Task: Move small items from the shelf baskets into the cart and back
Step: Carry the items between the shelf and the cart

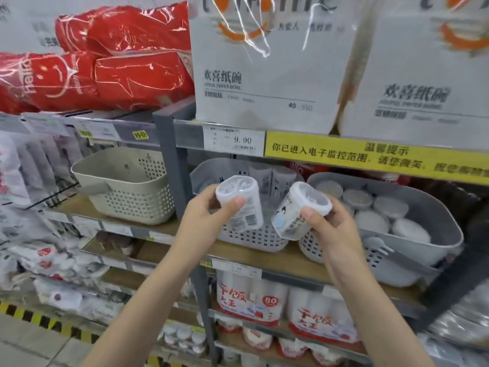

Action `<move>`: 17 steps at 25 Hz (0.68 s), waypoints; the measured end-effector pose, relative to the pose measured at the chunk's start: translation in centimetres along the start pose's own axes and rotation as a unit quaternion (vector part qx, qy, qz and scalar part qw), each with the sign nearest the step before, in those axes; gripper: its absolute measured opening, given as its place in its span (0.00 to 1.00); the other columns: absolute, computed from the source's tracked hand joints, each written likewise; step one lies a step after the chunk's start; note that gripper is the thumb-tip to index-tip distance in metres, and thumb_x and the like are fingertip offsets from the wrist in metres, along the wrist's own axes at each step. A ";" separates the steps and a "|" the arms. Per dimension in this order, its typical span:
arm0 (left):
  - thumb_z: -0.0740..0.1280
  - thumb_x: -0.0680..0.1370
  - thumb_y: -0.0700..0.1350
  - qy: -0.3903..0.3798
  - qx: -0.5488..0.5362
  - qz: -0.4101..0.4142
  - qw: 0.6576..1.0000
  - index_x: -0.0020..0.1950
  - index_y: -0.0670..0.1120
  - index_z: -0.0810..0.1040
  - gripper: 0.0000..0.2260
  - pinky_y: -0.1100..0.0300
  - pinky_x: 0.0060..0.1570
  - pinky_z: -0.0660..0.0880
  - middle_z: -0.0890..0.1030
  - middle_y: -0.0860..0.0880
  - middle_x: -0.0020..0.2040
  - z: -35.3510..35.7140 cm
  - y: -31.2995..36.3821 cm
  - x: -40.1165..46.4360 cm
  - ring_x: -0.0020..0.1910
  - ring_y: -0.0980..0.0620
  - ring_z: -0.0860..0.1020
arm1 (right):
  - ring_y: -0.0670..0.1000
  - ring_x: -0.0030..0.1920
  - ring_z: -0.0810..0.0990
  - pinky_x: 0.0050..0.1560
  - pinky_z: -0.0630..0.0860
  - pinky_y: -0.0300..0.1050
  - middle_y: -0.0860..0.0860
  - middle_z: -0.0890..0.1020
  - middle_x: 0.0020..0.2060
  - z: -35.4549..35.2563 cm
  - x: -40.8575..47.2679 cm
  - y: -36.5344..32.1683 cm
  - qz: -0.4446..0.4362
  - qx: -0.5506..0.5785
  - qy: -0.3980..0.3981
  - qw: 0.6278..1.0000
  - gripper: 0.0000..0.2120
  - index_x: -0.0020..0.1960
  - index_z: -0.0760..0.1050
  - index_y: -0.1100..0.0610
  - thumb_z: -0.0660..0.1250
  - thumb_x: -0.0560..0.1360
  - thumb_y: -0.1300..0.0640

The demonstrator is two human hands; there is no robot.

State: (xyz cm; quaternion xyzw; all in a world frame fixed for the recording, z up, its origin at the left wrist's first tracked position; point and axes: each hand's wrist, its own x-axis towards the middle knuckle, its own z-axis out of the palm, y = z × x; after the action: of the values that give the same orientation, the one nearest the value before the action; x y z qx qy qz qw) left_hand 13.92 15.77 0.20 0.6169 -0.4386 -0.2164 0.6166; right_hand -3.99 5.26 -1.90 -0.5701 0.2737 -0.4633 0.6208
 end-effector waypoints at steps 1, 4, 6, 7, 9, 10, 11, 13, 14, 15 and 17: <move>0.69 0.72 0.52 0.006 0.000 0.002 1.000 0.53 0.54 0.79 0.11 0.63 0.49 0.77 0.84 0.54 0.50 0.1 -0.3 1.2 0.50 0.58 0.81 | 0.46 0.53 0.81 0.54 0.76 0.42 0.44 0.84 0.48 0.2 1.1 0.3 -0.007 0.006 0.015 1.000 0.22 0.55 0.76 0.49 0.71 0.62 0.51; 0.69 0.74 0.50 0.031 0.013 0.004 0.999 0.57 0.50 0.77 0.12 0.61 0.50 0.77 0.83 0.52 0.51 0.1 -1.2 4.4 0.51 0.57 0.81 | 0.43 0.52 0.81 0.52 0.77 0.39 0.43 0.84 0.47 0.6 3.6 1.2 -0.035 0.013 0.052 0.998 0.20 0.55 0.75 0.48 0.72 0.64 0.53; 0.69 0.75 0.49 0.041 0.025 0.014 0.999 0.59 0.49 0.76 0.14 0.62 0.48 0.76 0.82 0.53 0.52 0.1 -1.9 6.0 0.50 0.59 0.80 | 0.37 0.49 0.81 0.47 0.76 0.31 0.41 0.82 0.47 0.8 5.1 1.3 -0.058 0.007 0.065 0.996 0.17 0.55 0.73 0.48 0.71 0.69 0.60; 0.69 0.75 0.49 0.041 0.037 0.020 0.998 0.59 0.48 0.76 0.14 0.64 0.46 0.76 0.82 0.54 0.51 0.2 -2.3 6.7 0.48 0.61 0.80 | 0.33 0.46 0.80 0.44 0.74 0.27 0.39 0.81 0.47 0.9 5.7 1.3 -0.069 -0.008 0.066 0.995 0.16 0.54 0.73 0.47 0.70 0.72 0.63; 0.69 0.76 0.47 0.019 0.072 0.042 0.996 0.59 0.49 0.75 0.13 0.71 0.43 0.74 0.81 0.58 0.50 0.3 -2.9 8.0 0.47 0.65 0.79 | 0.28 0.44 0.77 0.41 0.71 0.22 0.35 0.78 0.46 1.1 6.9 1.3 -0.095 -0.071 0.059 0.991 0.16 0.53 0.72 0.47 0.70 0.73 0.64; 0.69 0.76 0.47 -0.003 0.095 0.049 0.994 0.59 0.50 0.74 0.13 0.73 0.43 0.73 0.80 0.60 0.51 0.3 -3.2 8.6 0.48 0.66 0.78 | 0.28 0.45 0.77 0.41 0.71 0.23 0.35 0.77 0.47 1.2 7.5 1.3 -0.100 -0.112 0.049 0.987 0.16 0.54 0.72 0.47 0.71 0.73 0.63; 0.69 0.76 0.47 -0.031 0.122 0.048 0.991 0.59 0.50 0.74 0.13 0.72 0.45 0.73 0.79 0.60 0.51 0.2 -3.6 9.3 0.49 0.66 0.78 | 0.30 0.46 0.77 0.42 0.71 0.23 0.35 0.77 0.47 1.3 8.1 1.5 -0.098 -0.155 0.035 0.982 0.16 0.54 0.72 0.47 0.72 0.72 0.61; 0.71 0.74 0.49 -0.092 0.192 0.026 0.977 0.58 0.49 0.75 0.14 0.65 0.49 0.75 0.80 0.57 0.51 0.0 -4.5 10.7 0.51 0.60 0.78 | 0.31 0.47 0.77 0.42 0.71 0.24 0.35 0.77 0.47 1.4 8.7 1.8 -0.082 -0.235 0.007 0.968 0.18 0.50 0.71 0.42 0.74 0.70 0.59; 0.71 0.73 0.49 -0.117 0.221 0.015 0.968 0.56 0.49 0.75 0.14 0.62 0.48 0.74 0.81 0.55 0.50 -0.1 -4.9 11.2 0.50 0.58 0.79 | 0.31 0.46 0.76 0.42 0.71 0.24 0.35 0.77 0.47 1.5 8.7 2.0 -0.075 -0.263 -0.007 0.962 0.19 0.50 0.70 0.41 0.75 0.69 0.59; 0.72 0.73 0.49 -0.139 0.240 0.006 0.961 0.55 0.49 0.75 0.14 0.62 0.47 0.74 0.81 0.54 0.50 -0.1 -5.2 11.5 0.50 0.56 0.79 | 0.30 0.46 0.75 0.42 0.70 0.24 0.34 0.76 0.47 1.6 8.7 2.1 -0.070 -0.280 -0.018 0.957 0.20 0.51 0.70 0.40 0.75 0.69 0.59; 0.73 0.72 0.49 -0.178 0.256 0.005 0.950 0.55 0.48 0.76 0.14 0.61 0.48 0.73 0.81 0.53 0.50 -0.1 -5.6 12.1 0.50 0.56 0.79 | 0.28 0.47 0.73 0.43 0.69 0.22 0.32 0.74 0.49 1.7 8.7 2.0 -0.068 -0.312 -0.037 0.947 0.22 0.56 0.71 0.41 0.74 0.69 0.59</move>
State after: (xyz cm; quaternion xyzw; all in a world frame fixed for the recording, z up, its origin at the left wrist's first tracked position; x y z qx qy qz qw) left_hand 21.81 5.24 -1.84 0.7035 -0.5848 -0.2001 0.3508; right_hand 1.63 -1.83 -1.89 -0.7693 0.3418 -0.3748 0.3884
